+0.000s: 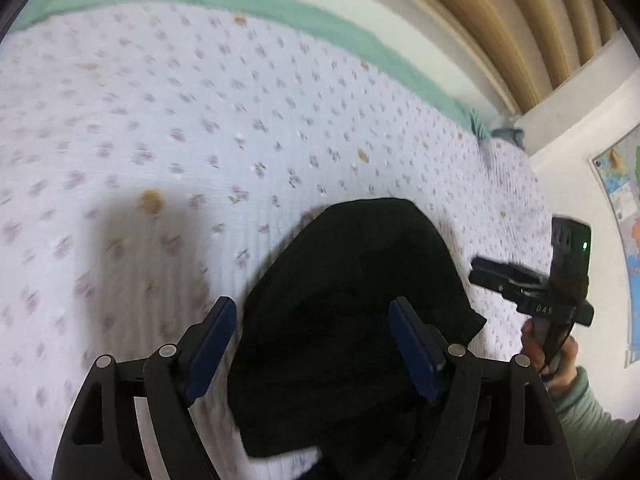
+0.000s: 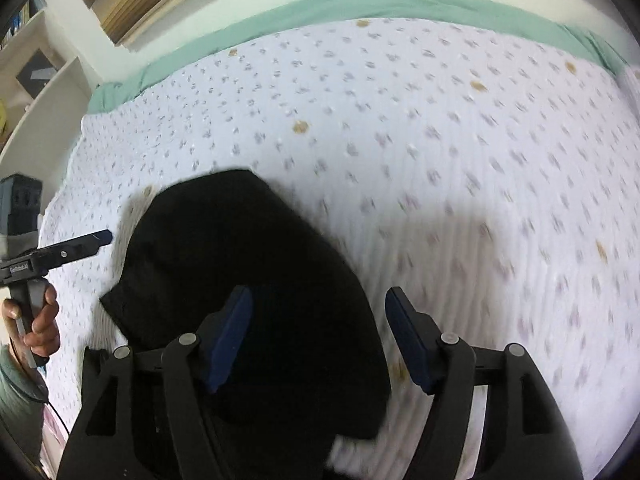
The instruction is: Fold large clothes
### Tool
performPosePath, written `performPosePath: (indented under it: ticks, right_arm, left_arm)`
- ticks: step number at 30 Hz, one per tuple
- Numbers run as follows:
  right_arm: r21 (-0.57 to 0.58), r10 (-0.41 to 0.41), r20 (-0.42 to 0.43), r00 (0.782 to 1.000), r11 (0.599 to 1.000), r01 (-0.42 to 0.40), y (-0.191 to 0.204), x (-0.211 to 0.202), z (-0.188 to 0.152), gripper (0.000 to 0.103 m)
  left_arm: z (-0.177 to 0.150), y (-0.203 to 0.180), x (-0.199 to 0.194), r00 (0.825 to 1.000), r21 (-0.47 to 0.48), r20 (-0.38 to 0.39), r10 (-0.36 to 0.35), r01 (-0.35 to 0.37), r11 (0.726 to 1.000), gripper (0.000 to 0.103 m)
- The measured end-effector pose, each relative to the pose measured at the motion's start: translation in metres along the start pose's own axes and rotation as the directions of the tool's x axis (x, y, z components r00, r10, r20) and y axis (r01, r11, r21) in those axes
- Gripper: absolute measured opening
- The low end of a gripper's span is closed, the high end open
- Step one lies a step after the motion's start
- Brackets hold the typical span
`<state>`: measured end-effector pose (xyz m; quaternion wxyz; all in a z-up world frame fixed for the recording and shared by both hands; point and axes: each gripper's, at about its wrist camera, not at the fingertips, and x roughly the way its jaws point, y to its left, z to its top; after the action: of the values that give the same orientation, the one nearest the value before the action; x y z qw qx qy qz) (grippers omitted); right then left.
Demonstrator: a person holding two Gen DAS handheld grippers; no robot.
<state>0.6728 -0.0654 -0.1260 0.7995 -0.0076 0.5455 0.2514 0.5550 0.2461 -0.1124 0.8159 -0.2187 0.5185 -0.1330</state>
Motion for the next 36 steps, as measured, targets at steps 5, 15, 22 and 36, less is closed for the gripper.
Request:
performPosePath:
  ticks: [5, 15, 22, 36]
  right_arm:
    - [-0.042, 0.038, -0.091, 0.995, 0.998, -0.042, 0.005, 0.043, 0.016, 0.073]
    - [-0.056, 0.107, -0.103, 0.989, 0.992, -0.113, 0.020, 0.050, -0.001, 0.021]
    - [-0.124, 0.079, 0.089, 0.993, 0.990, -0.068, 0.061, -0.073, -0.046, 0.016]
    - [-0.133, -0.060, 0.184, 0.981, 0.987, 0.085, 0.130, -0.215, -0.230, 0.016]
  left_arm:
    - [0.004, 0.015, 0.059, 0.985, -0.006, -0.170, -0.026, 0.026, 1.000, 0.079]
    - [-0.014, 0.001, 0.037, 0.995, 0.040, -0.055, -0.081, 0.083, 0.996, 0.017]
    - [-0.058, -0.075, -0.062, 0.989, 0.188, 0.078, -0.126, 0.110, 0.976, 0.016]
    - [-0.241, -0.155, -0.157, 0.998, 0.372, 0.048, -0.046, 0.025, 0.928, 0.016]
